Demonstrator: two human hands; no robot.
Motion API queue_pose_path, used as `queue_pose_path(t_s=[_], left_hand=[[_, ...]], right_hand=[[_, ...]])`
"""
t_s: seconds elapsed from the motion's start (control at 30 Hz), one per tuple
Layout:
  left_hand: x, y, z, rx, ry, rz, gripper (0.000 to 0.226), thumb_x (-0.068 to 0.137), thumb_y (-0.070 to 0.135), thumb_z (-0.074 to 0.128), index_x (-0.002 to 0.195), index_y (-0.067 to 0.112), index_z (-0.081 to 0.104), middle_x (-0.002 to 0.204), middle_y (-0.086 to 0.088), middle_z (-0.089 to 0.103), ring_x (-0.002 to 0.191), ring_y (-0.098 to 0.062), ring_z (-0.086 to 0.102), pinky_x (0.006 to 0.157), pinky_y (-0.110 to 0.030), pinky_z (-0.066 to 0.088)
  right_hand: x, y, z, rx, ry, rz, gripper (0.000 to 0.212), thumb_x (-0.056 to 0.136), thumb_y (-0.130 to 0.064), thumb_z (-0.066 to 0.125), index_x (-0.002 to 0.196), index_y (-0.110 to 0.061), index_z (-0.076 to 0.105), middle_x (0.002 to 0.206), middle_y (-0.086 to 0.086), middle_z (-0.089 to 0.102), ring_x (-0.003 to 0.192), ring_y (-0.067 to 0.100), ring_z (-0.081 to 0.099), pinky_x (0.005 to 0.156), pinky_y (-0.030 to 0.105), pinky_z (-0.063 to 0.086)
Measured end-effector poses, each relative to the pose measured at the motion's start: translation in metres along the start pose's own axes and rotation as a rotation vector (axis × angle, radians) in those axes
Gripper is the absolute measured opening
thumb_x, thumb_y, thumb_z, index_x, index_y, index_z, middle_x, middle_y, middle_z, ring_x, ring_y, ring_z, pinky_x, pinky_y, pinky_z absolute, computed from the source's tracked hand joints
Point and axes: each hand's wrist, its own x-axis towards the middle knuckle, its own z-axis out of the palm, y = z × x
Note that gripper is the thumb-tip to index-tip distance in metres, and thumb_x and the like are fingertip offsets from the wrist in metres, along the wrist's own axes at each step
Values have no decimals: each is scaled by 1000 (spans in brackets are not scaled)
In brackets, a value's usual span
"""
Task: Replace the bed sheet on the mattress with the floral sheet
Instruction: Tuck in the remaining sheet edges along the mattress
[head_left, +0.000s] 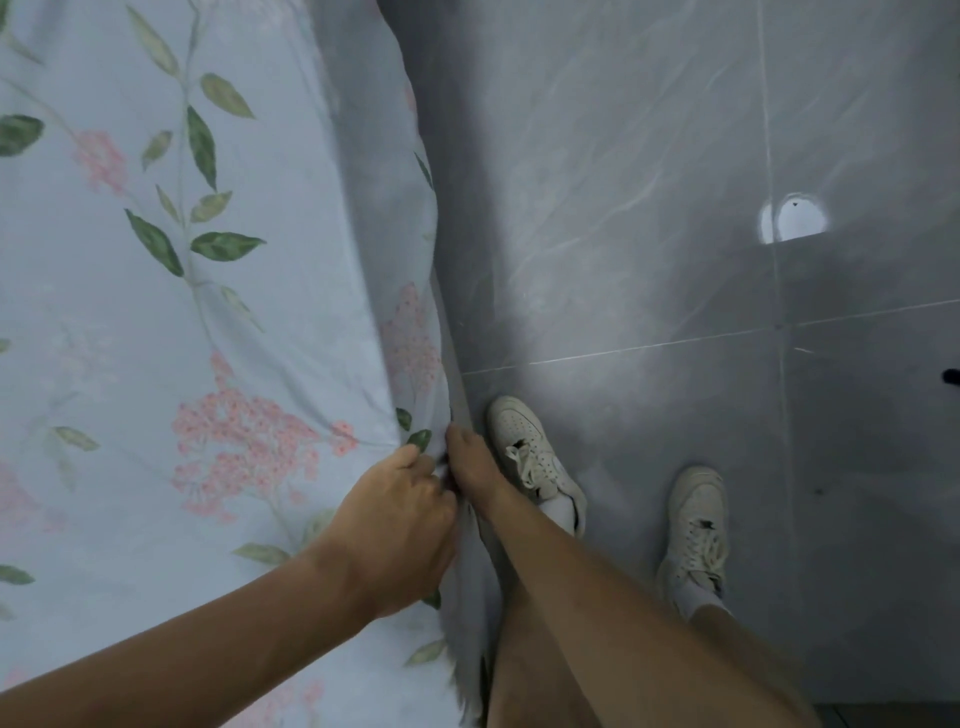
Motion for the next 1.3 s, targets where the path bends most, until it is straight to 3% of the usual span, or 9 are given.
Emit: queue_pose_path(t_s=[0.07,0.17,0.33,0.5,0.63,0.83,0.93,1.13,1.3], left_hand=[[3,2,3,7,-12,-11,38,107,36,34,108,16,66,108,-8,68,105,-30,54,101,-45,30],[8,1,9,-12,-8,-12,38,107,36,34,103,17,67,103,-6,68,101,-28,54,99,-44,31],[26,-8,22,-41,49,54,34,103,36,42,104,17,70,106,-6,70,109,-29,57,108,-43,32],[18,-82,0,-243,547,77,14,85,27,57,86,16,65,90,-7,59,87,-29,54,89,-40,40],[16,-161,-38,-157,671,16,17,88,29,58,93,13,60,103,-12,56,102,-35,54,106,-46,40],[45,-254,-84,-61,621,-56,38,97,38,47,74,13,63,82,-9,54,92,-32,52,113,-46,36],[60,-276,-90,-11,559,31,49,100,40,44,66,12,65,69,-6,53,79,-28,47,100,-45,44],[79,-293,-97,12,581,146,46,99,37,55,64,14,75,71,-1,58,75,-26,51,81,-41,49],[77,-277,-96,12,340,181,58,107,45,28,76,19,69,74,0,61,76,-22,46,81,-40,34]], right_hand=[[-1,7,3,-279,242,-163,33,101,-36,46,89,-12,65,91,14,71,83,30,65,71,38,51],[-10,1,-1,-485,480,-284,14,94,-29,57,88,-19,64,87,4,68,76,26,62,65,38,51],[-9,-27,-24,-270,242,-191,15,94,-20,69,109,-17,72,102,1,74,90,16,65,82,35,57],[-11,-64,-35,-111,129,-151,29,97,-2,63,126,-2,68,112,11,73,97,18,66,74,9,51],[0,-108,-27,-15,72,-112,31,101,-10,59,132,-13,64,124,5,69,114,22,65,94,27,53],[33,-174,-19,25,35,-101,33,101,-24,58,134,-25,60,130,4,67,118,22,65,107,44,51],[50,-194,-25,-49,29,-94,39,102,-27,59,140,-21,57,136,8,64,122,25,62,110,47,49],[64,-240,-33,-32,23,-98,44,103,-19,54,147,-17,52,139,0,60,129,21,57,112,39,46],[89,-262,-20,84,10,-74,48,101,-21,52,150,-22,49,131,-5,54,121,17,53,99,29,43]])
